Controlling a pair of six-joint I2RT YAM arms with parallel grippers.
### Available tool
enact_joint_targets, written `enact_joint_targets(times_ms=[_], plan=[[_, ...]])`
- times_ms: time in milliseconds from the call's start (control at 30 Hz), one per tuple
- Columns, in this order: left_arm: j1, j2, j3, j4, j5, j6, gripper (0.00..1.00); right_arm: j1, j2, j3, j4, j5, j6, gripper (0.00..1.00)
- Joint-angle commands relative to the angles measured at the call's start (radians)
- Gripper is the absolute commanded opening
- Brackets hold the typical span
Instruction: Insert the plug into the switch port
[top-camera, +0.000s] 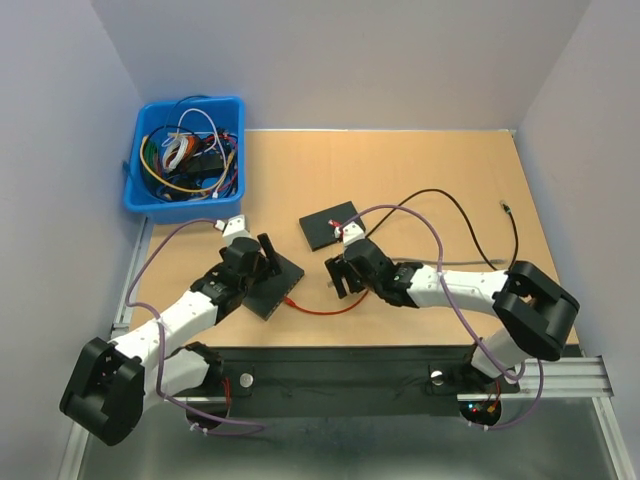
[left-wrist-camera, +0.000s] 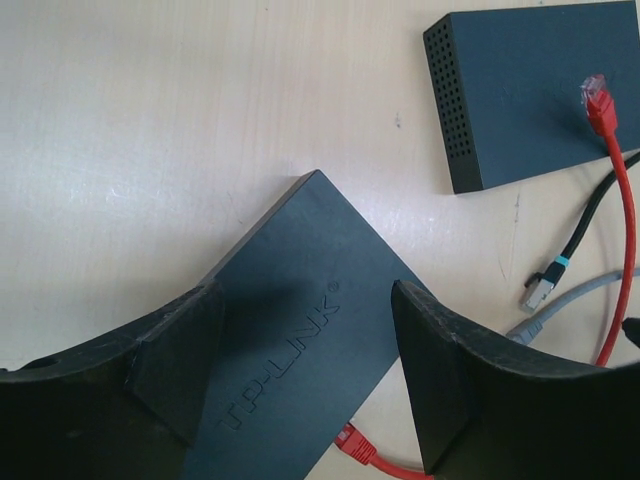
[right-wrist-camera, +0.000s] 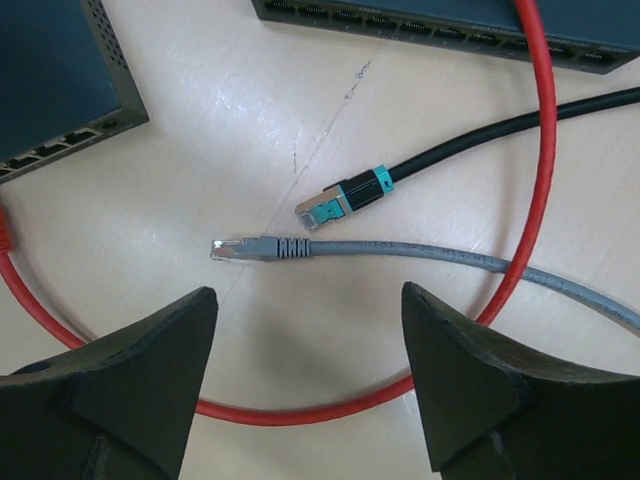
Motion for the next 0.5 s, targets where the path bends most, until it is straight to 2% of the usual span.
enact_joint_targets(times_ms=[0, 333, 467], plan=[[0.004, 0.007, 0.030, 0.024, -0.076, 0.025, 0.78, 0.004, 0.043, 0.022, 0.010, -0.027, -0.024, 0.80], [0.004, -0.028, 0.010, 0.061, -0.092, 0.037, 0.77, -0.002, 0.204, 0.099, 0.008, 0.009, -0.041, 0.80], [0.004, -0.024, 0.010, 0.071, -0.081, 0.045, 0.77, -0.002, 0.215, 0.106, 0.010, 0.021, -0.043, 0.80]])
